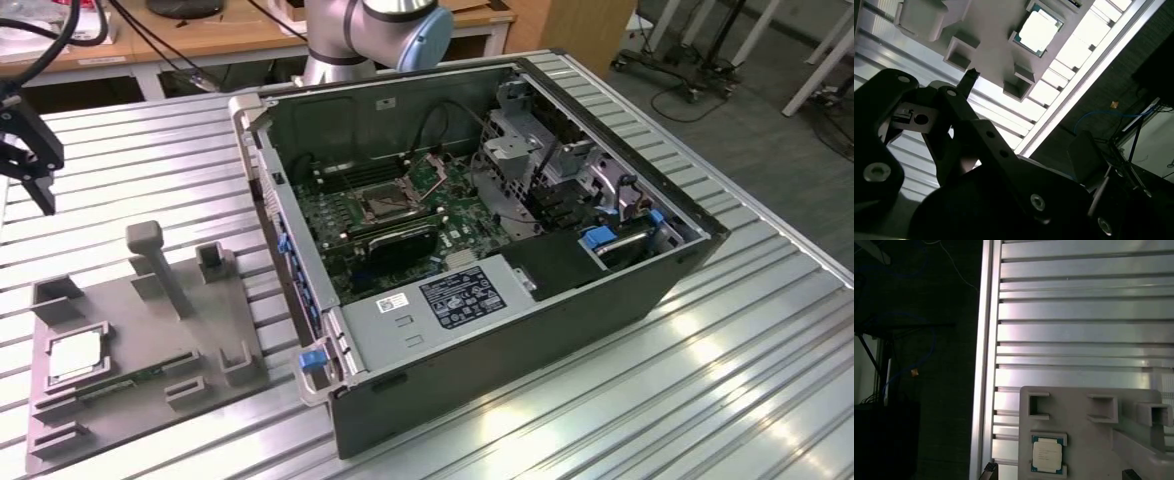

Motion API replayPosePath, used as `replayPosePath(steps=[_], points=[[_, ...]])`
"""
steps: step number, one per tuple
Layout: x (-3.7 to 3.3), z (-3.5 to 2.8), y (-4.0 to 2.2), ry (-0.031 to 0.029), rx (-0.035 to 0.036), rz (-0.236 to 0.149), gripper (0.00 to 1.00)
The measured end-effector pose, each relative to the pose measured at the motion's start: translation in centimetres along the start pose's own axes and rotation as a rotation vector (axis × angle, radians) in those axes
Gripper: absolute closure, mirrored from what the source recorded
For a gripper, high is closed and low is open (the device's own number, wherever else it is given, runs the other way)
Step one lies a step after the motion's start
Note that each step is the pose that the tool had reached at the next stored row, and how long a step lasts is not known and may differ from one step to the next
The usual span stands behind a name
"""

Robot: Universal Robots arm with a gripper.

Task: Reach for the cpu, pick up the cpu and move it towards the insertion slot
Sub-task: 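Reach for the cpu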

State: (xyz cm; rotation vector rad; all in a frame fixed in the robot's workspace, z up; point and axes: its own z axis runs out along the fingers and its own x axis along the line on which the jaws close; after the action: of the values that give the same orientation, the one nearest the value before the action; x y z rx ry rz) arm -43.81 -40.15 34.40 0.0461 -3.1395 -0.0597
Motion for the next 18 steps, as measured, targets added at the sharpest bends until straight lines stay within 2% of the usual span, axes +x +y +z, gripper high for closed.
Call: replayPosePath(steps=[6, 7, 8, 9, 18], points=[[0.53, 1.08, -0.24, 0.0005, 0.0, -0.006, 0.02], [0.66, 1.27, -0.25, 0.0004, 0.0, -0.006, 0.09], [0.79, 1.44, -0.25, 0.0005, 0.0001, -0.006, 0.09], [0.87, 1.63, -0.26, 0.0004, 0.0, -0.006, 0.16], [0.96, 3.24, -0.56, 0.0005, 0.0001, -0.006, 0.16]])
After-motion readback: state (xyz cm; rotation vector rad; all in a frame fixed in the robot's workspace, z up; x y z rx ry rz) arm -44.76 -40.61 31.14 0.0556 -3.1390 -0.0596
